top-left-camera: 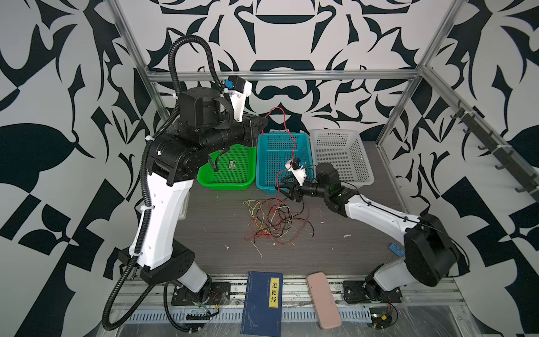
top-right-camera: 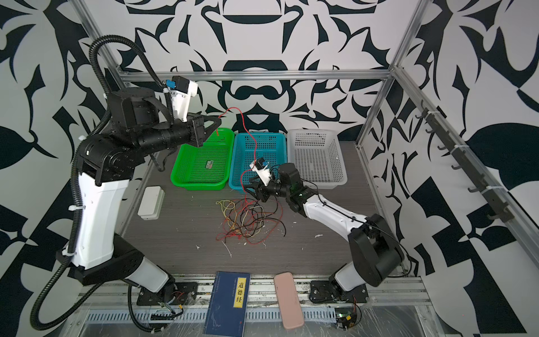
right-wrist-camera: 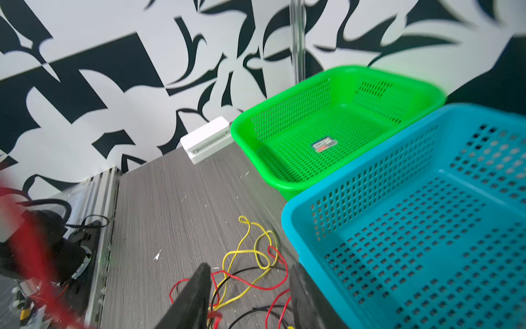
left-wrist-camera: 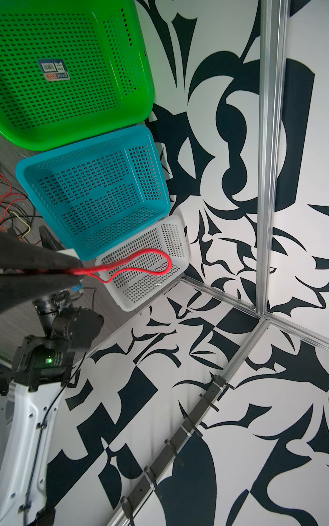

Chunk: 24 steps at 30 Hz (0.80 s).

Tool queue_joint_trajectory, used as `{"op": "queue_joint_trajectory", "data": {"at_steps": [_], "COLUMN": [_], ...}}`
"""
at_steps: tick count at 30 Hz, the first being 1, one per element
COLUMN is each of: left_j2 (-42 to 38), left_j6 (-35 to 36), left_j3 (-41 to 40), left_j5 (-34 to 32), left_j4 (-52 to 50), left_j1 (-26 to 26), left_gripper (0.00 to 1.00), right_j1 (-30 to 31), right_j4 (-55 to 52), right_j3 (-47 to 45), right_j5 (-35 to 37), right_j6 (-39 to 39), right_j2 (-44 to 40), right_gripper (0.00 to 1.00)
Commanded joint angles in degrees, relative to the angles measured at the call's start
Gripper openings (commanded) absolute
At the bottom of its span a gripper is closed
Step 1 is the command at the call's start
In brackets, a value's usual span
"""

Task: Untangle and sort cables by color
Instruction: Untie the cable.

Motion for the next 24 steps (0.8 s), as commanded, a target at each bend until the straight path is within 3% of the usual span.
{"op": "queue_joint_trajectory", "data": {"at_steps": [1,12,24], "left_j2": [-1.37,-1.80,-2.16], "left_j6": [-0.49,0.41,1.19], "left_j3": [-0.58,-0.08,-1.20], "left_j5": [0.39,-0.20,-0.76], "left_j4": [0.21,-0.10,0.15], "left_j1": [0.16,0.23,0.45], "left_gripper": [0.00,0.00,0.00], "right_j1": [1.61,3.42,3.42], "right_j4": [1.82,5.82,-0.82], "right_j3": [2.38,-3.59,-14.69], "right_j5": [-1.94,-0.10,7.16], "right_j6": [-0.07,1.08,-2.48], "right_j2": [2.07,4.34,-9.23], "right_gripper": [0.49,0.46,0.45]}}
